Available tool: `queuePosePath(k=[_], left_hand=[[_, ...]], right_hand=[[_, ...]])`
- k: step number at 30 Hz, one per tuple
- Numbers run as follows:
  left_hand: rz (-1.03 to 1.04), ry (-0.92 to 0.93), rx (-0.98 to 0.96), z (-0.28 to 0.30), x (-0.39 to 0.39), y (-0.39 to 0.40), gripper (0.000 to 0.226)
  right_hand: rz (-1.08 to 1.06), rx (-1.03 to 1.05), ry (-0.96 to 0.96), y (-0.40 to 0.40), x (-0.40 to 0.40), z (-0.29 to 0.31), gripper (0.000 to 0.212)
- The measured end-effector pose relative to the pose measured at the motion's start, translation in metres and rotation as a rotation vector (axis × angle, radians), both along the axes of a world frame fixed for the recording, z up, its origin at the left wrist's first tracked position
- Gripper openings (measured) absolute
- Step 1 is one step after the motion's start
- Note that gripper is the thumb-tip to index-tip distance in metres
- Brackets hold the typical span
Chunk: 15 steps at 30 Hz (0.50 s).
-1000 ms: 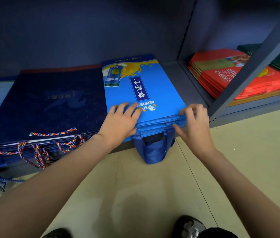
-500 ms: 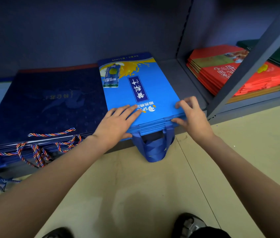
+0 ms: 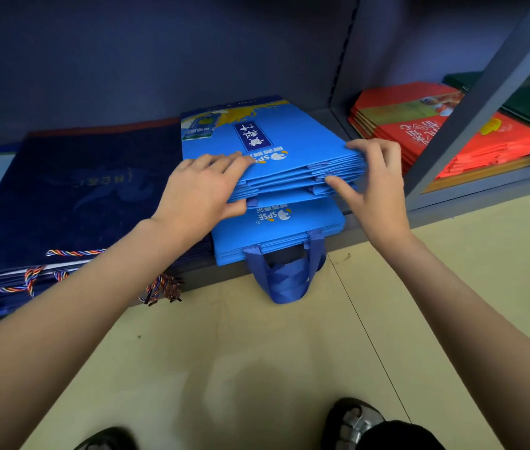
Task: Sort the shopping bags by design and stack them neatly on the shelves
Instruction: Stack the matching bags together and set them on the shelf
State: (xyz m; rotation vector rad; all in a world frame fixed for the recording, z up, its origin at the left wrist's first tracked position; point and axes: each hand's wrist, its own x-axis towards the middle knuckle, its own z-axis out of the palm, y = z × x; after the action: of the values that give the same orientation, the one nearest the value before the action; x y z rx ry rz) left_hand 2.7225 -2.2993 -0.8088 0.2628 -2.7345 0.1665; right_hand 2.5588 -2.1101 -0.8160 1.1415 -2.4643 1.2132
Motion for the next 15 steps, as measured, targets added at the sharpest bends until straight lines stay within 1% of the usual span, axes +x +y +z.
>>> queuePosePath(k=[2, 3, 5, 6, 9, 12, 14, 15], left_hand=[[-0.015, 0.026, -0.042, -0.001, 0.001, -0.003, 0.061], [-0.015, 0.041, -0.063, -0.003, 0.002, -0.004, 0.06], [-0.017, 0.056, -0.086, -0.01, 0.005, -0.001, 0.059], [-0.02, 0.051, -0.096, -0.016, 0.005, 0.001, 0.06], [-0.021, 0.016, -0.123, -0.039, 0.007, 0.007, 0.069], [0.017, -0.06, -0.112, -0.06, 0.01, 0.013, 0.079], [0.045, -0.102, -0.087, -0.066, 0.01, 0.017, 0.079], [0.057, -0.104, -0.076, -0.067, 0.01, 0.018, 0.079]], right_hand=[[0.039, 0.105, -0.011, 0.0, 0.004, -0.002, 0.072], [0.046, 0.166, 0.015, 0.0, 0.008, -0.005, 0.084], [0.012, 0.263, 0.078, 0.002, 0.015, -0.015, 0.102], [-0.014, 0.326, 0.106, 0.003, 0.018, -0.021, 0.107], [-0.064, 0.51, 0.219, 0.0, 0.021, -0.04, 0.112], [-0.043, 0.625, 0.247, -0.012, 0.018, -0.046, 0.112], [-0.009, 0.661, 0.261, -0.014, 0.014, -0.044, 0.109], [-0.002, 0.64, 0.289, -0.013, 0.012, -0.042, 0.105]])
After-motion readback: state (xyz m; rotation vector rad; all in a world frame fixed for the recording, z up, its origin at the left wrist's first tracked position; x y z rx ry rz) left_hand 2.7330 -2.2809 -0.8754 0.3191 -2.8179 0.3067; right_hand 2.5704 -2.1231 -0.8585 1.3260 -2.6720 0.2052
